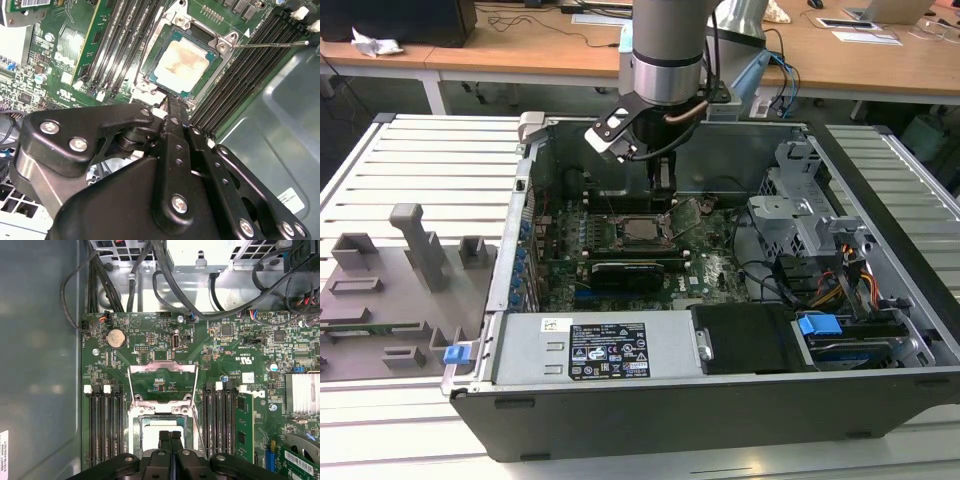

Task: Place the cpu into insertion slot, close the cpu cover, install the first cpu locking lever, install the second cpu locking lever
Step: 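Close the cpu cover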

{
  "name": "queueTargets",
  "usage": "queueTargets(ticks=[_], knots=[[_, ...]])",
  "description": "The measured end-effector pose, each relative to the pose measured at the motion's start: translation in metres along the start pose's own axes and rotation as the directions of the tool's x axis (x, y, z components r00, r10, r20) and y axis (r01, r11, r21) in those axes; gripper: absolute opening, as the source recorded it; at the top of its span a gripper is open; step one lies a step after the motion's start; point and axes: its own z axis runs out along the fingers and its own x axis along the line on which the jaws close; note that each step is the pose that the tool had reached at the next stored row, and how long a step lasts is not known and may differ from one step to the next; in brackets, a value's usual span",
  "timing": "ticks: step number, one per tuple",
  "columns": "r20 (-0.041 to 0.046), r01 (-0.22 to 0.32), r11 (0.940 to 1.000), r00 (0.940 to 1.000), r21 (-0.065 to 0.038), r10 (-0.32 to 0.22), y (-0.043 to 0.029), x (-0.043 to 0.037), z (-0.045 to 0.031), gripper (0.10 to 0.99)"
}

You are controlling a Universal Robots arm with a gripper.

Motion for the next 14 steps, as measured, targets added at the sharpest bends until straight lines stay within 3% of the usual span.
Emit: queueTargets(ticks=[5,14], knots=[[0.0001,0.0,1.0,1.0,0.0,0.0,0.0047,0.0001,-0.0005,0.11],[0.0002,0.0,1.0,1.0,0.0,0.0,0.007,0.0002,-0.0061,0.11]])
